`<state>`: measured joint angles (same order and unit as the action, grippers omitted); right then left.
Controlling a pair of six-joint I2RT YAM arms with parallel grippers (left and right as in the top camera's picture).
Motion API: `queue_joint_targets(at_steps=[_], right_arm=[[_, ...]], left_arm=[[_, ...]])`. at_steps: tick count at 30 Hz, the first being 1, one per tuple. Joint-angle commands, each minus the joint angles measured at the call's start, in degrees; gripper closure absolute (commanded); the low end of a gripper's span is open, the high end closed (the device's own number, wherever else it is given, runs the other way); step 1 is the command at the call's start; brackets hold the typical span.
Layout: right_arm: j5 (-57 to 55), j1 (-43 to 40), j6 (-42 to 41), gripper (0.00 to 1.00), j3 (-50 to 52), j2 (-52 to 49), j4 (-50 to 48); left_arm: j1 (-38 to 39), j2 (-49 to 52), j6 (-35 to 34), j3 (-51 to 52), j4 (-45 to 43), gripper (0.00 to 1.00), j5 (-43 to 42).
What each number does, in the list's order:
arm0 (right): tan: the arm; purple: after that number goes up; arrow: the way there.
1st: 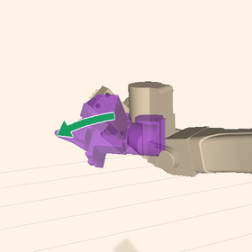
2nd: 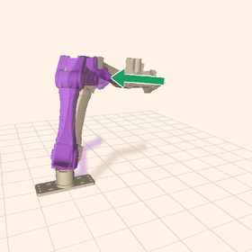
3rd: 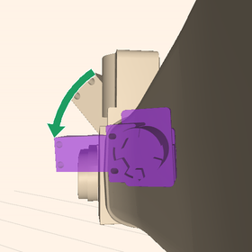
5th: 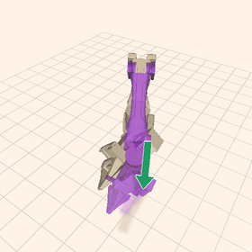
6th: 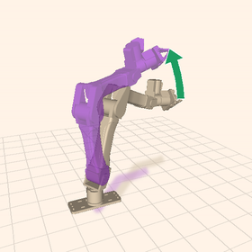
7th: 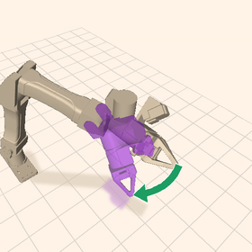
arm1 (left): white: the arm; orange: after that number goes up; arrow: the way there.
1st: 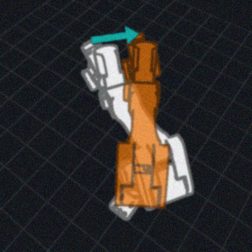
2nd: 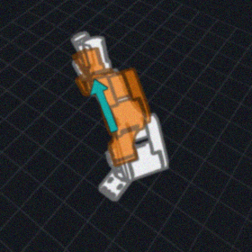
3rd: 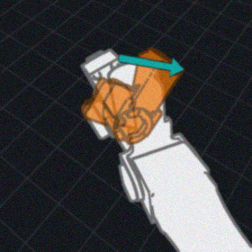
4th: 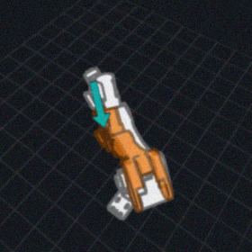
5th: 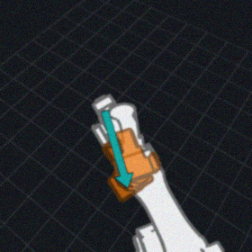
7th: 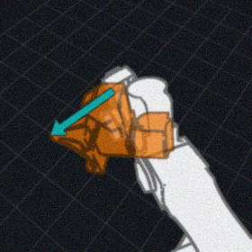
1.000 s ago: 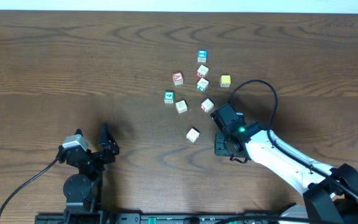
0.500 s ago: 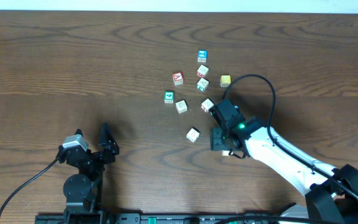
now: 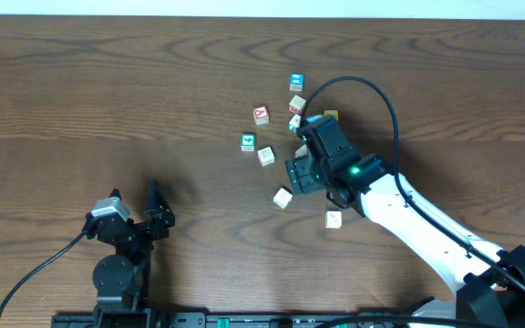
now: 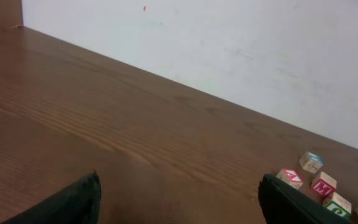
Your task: Lift 5 blocks
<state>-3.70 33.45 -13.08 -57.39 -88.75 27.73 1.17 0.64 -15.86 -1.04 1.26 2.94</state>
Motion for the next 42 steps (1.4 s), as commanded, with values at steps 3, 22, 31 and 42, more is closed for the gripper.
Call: queue_joint_targets(at_steps=[3,22,31,42], right_arm=[[-0.76,-1.62,5.7,0.2,-0.85,-0.55,-5.27],[3.13,-3.91,11.06,0.32,-0.87,-13.22,-12.41],[2.08,-4.2,13.22,0.34,-0.87,-13.29,-13.68],[2.78,-6.88,13.6,0.36,-0.87,-13.92,-14.95]], left_arm=[[-0.17,-0.02,0.33,0.81,2.71,0.18,0.92],[-0.2,-0.02,0.33,0.81,2.71,0.19,0.92],[-0.17,-0.02,0.33,0.81,2.71,0.19,0.92],[-0.17,-0.02,0.33,0.81,2.71,0.19,0.92]])
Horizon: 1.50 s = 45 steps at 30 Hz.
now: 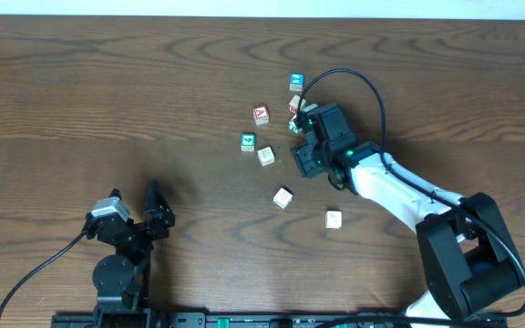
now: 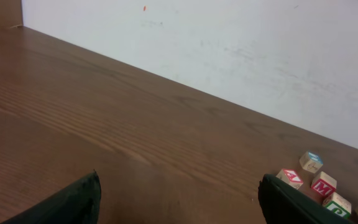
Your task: Lift 5 blocks
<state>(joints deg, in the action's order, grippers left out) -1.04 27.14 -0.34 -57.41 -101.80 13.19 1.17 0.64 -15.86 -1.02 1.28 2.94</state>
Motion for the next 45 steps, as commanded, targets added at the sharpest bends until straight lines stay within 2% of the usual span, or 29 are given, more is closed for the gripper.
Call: queue_joint_targets(at_steps=[1,8,15,32,40,45], right_arm=[[0.35,-0.57,0.92,0.36,-0.85,-0.87,-0.46],[5.57,-0.57,3.21,0.35,-0.85,-1.46,-0.61],[5.66,-0.57,3.98,0.38,-0.85,-3.41,-0.74],[5.53,-0.57,4.28,0.63,-0.85,-4.22,-3.19],[4.09,-0.57,4.2,0.68,-1.05,-4.22,-3.1],[4.26,-0.46,2.49,0.75,-2.67,-4.15,-1.73]], left_arm=[[-0.17,-0.02,0.33,0.79,2.69,0.19,0.92],[-0.17,-0.02,0.33,0.79,2.69,0.19,0.92],[-0.17,-0.02,0.33,0.79,2.69,0.19,0.92],[-0.17,-0.02,0.33,0.79,2.69,0.18,0.92],[-0.17,-0.02,0.33,0.79,2.69,0.19,0.92],[-0.17,-0.02,0.33,0.79,2.69,0.19,0.92]])
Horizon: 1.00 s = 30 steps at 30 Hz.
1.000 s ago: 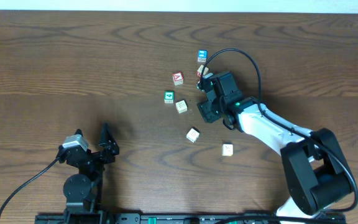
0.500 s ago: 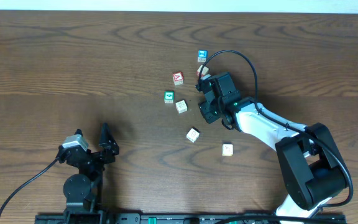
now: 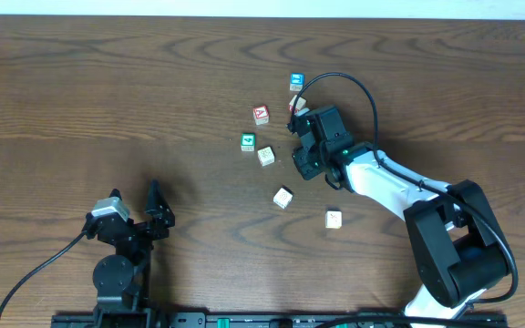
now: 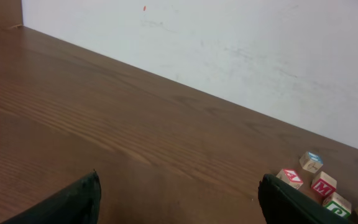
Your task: Lift 5 blocks
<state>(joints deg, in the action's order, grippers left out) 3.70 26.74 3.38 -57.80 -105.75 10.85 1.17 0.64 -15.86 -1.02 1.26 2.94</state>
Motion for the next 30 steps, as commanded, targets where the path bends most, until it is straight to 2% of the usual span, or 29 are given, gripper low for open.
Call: queue_joint_targets(at_steps=[1,17,24,30], right_arm=[[-0.42,-0.07,-1.22,0.76,-3.06,-0.2,1.6],[-0.44,-0.02,-3.78,0.92,-18.69,2.78,24.81],[-2.43,-0.2,-5.29,0.98,-19.12,14.01,33.51],[-13.09,-0.2,-10.05,0.99,-18.88,27.06,43.67]], left_arm=[[-0.17,-0.02,0.33,0.79,2.71,0.18,0.92],[-0.2,-0.02,0.33,0.79,2.71,0.19,0.92],[-0.17,-0.02,0.33,0.79,2.71,0.19,0.92],[-0.17,-0.02,0.33,0.79,2.71,0.19,0.92]])
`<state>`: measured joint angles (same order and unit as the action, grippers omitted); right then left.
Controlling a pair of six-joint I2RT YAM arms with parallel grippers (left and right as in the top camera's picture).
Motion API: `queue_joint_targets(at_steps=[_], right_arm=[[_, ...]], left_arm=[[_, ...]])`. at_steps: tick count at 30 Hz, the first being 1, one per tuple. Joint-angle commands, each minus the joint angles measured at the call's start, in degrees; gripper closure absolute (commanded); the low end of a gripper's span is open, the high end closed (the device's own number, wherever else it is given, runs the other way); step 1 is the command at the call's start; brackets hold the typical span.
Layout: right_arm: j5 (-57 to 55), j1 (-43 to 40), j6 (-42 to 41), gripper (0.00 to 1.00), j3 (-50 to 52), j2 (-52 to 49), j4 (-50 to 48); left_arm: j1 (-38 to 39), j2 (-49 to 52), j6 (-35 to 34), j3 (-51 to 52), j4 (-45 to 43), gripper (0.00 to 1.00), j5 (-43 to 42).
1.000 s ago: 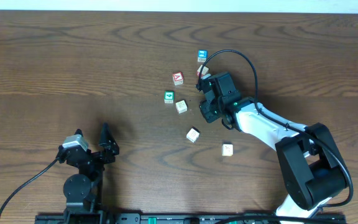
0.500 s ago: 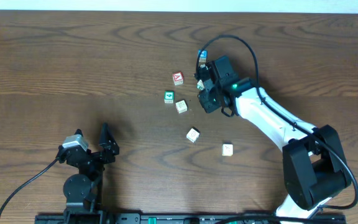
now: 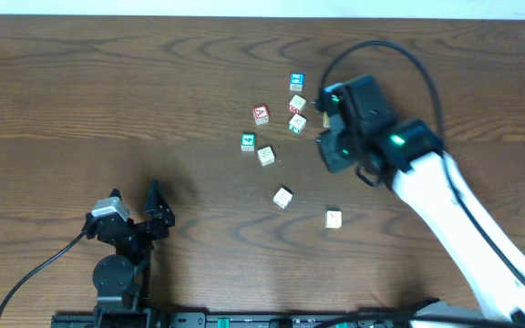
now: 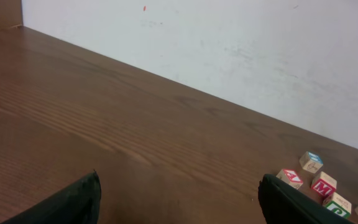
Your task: Lift 5 blocks
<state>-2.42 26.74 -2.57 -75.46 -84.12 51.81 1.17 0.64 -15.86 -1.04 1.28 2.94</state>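
Note:
Several small wooden blocks lie scattered mid-table: a blue-topped one (image 3: 296,83), a red one (image 3: 261,114), a green one (image 3: 248,141), a plain one (image 3: 265,156), and two apart nearer the front (image 3: 283,197) (image 3: 334,218). My right gripper (image 3: 324,104) hangs raised just right of the cluster. Its fingers are hidden under the arm's head, so any hold is hidden too. My left gripper (image 4: 179,208) rests open and empty at the front left, far from the blocks. The left wrist view shows the blue (image 4: 311,162), red (image 4: 289,178) and green (image 4: 337,204) blocks at far right.
The wooden table (image 3: 108,91) stretches wide to the left of the blocks. A white wall (image 4: 229,50) runs along its far edge. The right arm's black cable (image 3: 399,50) arcs above the arm. The left arm's base (image 3: 117,273) sits at the front edge.
The right arm was low over the cluster's right side; now it sits higher and further right. A green-and-white block near the cluster's middle is uncovered. The left arm is unchanged.
At first the right gripper was at the cluster's right edge, a yellowish block just beside it. It then sat further up-left over the blocks, and stayed low there. Now it is raised to the right, and the yellowish block is out of sight. The left gripper stayed open throughout.

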Motion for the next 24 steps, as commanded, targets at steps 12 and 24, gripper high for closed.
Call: queue_joint_targets(at_steps=[12,24], right_arm=[[-9.92,-0.17,-15.61,0.99,14.51,20.15,8.24],[-4.57,-0.17,-26.6,0.98,37.31,21.31,-10.71]], left_arm=[[-0.17,-0.02,0.33,0.81,2.69,0.19,0.92],[-0.17,-0.02,0.33,0.81,2.69,0.19,0.92]])
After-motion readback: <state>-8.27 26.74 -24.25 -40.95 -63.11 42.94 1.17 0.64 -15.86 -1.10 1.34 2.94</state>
